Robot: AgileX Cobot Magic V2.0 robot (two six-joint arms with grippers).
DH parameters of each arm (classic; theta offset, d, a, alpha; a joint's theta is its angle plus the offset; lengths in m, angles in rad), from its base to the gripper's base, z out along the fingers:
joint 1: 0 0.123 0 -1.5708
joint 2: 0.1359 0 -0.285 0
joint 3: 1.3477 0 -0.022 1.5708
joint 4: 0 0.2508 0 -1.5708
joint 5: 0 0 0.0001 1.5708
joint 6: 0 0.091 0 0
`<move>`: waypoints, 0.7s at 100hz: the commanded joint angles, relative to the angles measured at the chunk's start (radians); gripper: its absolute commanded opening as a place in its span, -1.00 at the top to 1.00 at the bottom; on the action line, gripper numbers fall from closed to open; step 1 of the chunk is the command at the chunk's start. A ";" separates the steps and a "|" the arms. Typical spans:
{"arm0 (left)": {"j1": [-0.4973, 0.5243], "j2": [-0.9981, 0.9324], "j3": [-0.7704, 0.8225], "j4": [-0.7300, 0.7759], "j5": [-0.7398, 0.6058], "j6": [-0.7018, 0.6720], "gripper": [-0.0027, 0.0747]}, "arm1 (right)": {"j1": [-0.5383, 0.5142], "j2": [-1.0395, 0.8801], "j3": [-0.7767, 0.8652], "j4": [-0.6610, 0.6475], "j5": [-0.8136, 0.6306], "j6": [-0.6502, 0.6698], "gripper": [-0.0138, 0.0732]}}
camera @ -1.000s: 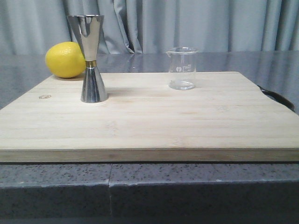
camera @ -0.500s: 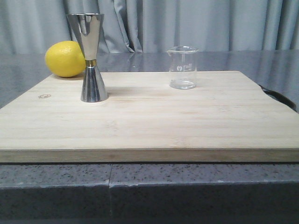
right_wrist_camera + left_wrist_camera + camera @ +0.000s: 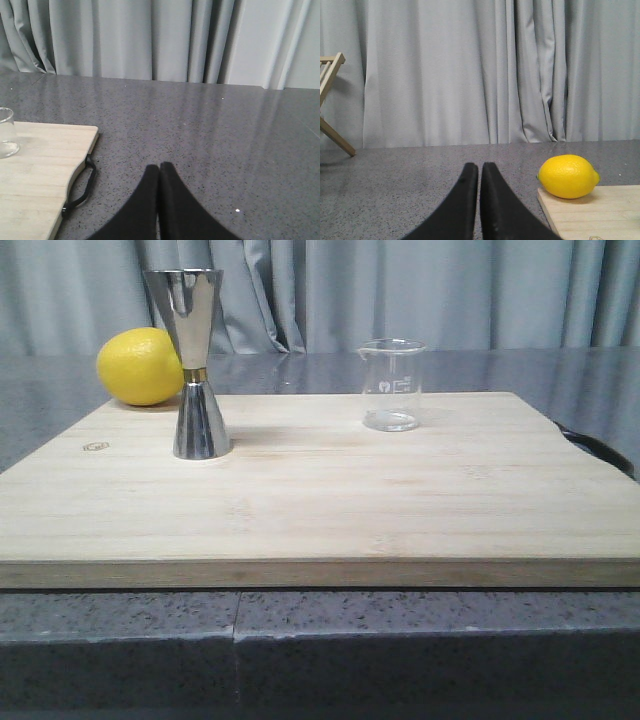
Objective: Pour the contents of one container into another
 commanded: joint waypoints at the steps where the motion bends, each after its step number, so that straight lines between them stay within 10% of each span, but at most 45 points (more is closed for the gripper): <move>1: -0.007 -0.026 -0.026 -0.026 0.012 -0.008 0.98 | 0.002 -0.018 -0.022 -0.004 -0.073 -0.008 0.85; 34: -0.007 -0.026 -0.026 0.159 0.015 -0.022 0.98 | 0.002 -0.018 -0.022 -0.004 -0.073 -0.008 0.85; 58: -0.007 -0.026 -0.030 1.188 -0.051 -1.216 0.98 | 0.002 -0.018 -0.022 -0.004 -0.073 -0.008 0.85; 70: -0.007 -0.026 -0.027 1.514 -0.041 -1.528 0.98 | 0.002 -0.018 -0.022 -0.004 -0.073 -0.008 0.85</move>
